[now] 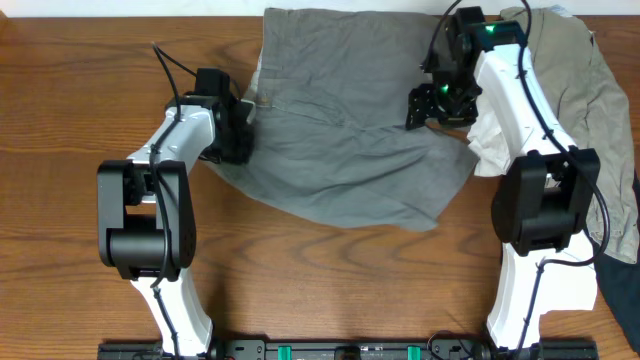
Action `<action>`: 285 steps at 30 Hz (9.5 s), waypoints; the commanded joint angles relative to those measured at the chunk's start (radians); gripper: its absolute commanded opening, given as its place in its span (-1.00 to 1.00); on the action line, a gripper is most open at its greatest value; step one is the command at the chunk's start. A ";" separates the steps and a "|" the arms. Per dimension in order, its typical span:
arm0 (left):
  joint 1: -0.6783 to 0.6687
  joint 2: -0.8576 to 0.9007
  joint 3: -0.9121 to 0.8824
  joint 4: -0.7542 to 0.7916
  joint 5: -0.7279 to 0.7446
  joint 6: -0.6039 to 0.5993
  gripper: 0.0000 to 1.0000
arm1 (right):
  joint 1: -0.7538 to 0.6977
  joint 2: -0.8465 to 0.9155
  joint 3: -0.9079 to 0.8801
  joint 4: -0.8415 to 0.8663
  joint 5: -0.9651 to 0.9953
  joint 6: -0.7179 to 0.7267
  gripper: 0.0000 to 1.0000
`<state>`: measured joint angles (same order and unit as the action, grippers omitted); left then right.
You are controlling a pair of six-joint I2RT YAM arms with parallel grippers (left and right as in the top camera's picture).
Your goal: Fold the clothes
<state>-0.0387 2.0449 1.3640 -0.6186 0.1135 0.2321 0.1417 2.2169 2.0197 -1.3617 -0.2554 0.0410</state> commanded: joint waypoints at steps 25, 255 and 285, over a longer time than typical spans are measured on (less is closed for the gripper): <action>0.418 0.003 0.006 -0.237 0.071 -0.422 0.96 | 0.178 -0.006 -0.254 0.270 -0.045 0.040 -0.07; 0.268 -0.547 -0.005 -0.229 0.188 -0.232 0.96 | 0.203 -0.634 -0.943 0.130 -0.048 0.056 0.18; 0.268 -0.547 -0.005 -0.229 0.188 -0.232 0.96 | 0.232 -0.608 -1.151 0.753 0.229 0.069 -0.19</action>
<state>0.2337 1.4868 1.3655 -0.8455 0.2893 -0.0177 0.3660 1.6035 0.8742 -0.6189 -0.0395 0.1436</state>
